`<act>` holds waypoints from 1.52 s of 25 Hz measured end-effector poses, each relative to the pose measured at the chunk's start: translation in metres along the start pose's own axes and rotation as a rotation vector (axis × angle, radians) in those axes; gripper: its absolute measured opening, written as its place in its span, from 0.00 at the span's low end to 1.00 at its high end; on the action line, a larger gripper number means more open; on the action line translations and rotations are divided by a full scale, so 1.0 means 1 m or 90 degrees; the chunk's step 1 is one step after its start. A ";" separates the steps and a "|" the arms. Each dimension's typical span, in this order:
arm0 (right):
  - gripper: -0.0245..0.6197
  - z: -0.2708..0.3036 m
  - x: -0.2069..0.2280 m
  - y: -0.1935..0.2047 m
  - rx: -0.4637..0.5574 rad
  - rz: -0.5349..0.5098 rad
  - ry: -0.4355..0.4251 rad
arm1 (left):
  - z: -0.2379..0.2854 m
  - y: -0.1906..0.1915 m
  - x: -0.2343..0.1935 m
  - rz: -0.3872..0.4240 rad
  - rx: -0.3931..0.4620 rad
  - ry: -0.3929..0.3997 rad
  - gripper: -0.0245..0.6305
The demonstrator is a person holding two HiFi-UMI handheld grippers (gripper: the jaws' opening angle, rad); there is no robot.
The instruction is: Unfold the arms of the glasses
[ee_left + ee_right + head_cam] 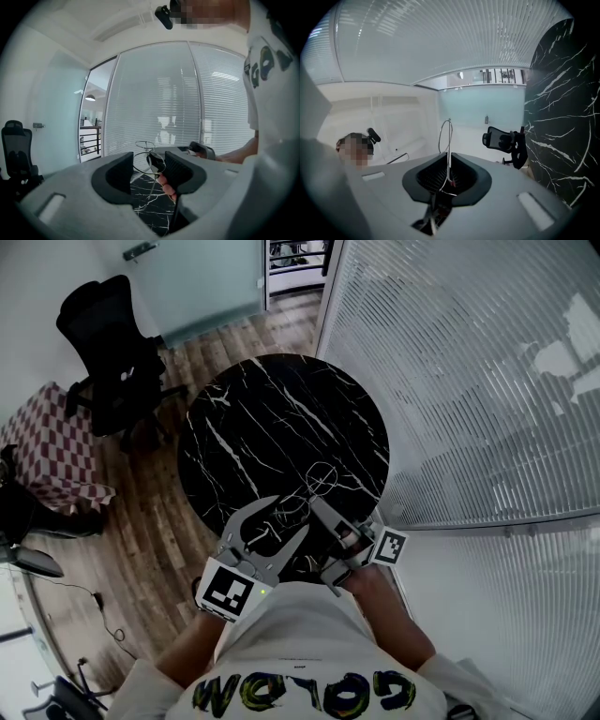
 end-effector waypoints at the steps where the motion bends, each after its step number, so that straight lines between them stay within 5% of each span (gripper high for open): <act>1: 0.06 0.000 0.000 0.000 -0.001 -0.001 -0.002 | 0.000 0.000 0.000 0.000 0.000 0.001 0.37; 25: 0.04 -0.005 -0.006 0.000 -0.021 -0.070 0.035 | -0.004 -0.003 0.004 -0.009 0.002 0.009 0.37; 38: 0.04 -0.014 -0.002 -0.006 -0.042 -0.151 0.106 | -0.003 -0.006 0.004 -0.005 -0.004 0.015 0.37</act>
Point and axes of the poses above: the fingertips, and each gripper's own axes: z forward along the fingers, x to its right, y out of its underside, the point moved 10 cm from there along -z, backward along the fingers, and after that the axes turned 4 degrees about z, right-handed, at the moved point
